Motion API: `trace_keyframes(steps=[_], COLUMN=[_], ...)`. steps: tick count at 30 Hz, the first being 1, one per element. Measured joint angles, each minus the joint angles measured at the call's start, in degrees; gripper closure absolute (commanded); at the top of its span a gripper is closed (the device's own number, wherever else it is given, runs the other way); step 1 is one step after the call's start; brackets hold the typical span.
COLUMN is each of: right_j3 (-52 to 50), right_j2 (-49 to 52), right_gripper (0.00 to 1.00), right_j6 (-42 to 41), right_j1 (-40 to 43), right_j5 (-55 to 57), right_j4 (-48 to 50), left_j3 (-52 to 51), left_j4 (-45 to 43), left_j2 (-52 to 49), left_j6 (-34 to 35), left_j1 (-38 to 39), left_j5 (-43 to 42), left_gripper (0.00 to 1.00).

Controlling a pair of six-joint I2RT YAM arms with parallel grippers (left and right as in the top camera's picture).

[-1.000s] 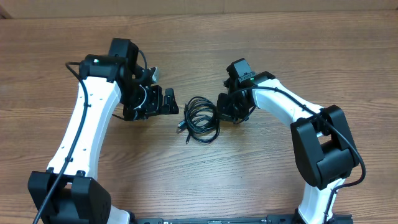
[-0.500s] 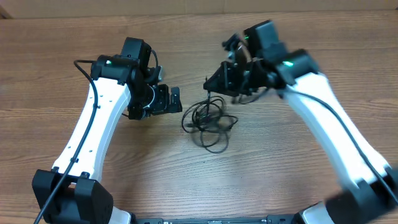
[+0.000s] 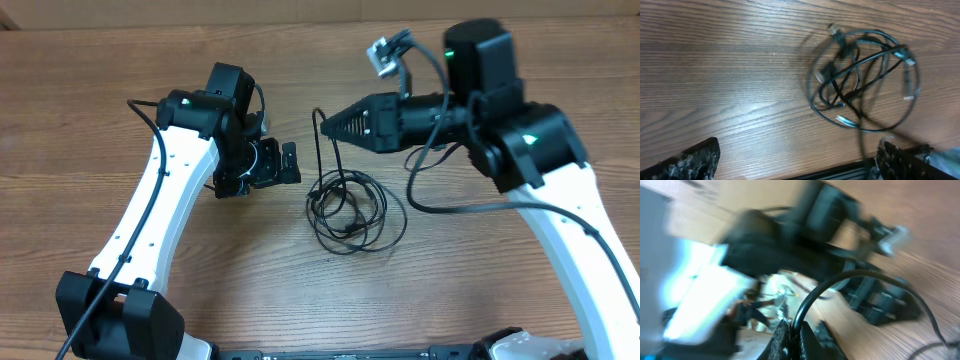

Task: Untangle cables

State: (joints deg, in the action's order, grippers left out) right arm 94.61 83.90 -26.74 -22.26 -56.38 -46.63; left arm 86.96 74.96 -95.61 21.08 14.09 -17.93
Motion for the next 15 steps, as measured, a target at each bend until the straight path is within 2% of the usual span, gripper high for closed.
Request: trace_keyframes(steps=[6,12,15], right_j3=[0.3,0.9,1.1], right_j2=[-4.4,-5.2,-5.4], right_gripper=[0.96,0.96,0.96], right_j6=[-11.9,-36.5,-48.3], right_j1=[4.5,9.7,10.7], right_j5=[-10.5,-19.3,-21.0], right_j4=[17.7,53.5,67.8], left_j3=[-0.1,-0.3,-0.3], left_j4=[0.0,-0.1,-0.1], left_j2=[0.0,0.0,0.0], left_j6=[0.0,0.0,0.0], left_j1=[0.1,0.1,0.1], left_j5=[1.3,1.8,2.0], left_gripper=[0.01,0.0,0.01])
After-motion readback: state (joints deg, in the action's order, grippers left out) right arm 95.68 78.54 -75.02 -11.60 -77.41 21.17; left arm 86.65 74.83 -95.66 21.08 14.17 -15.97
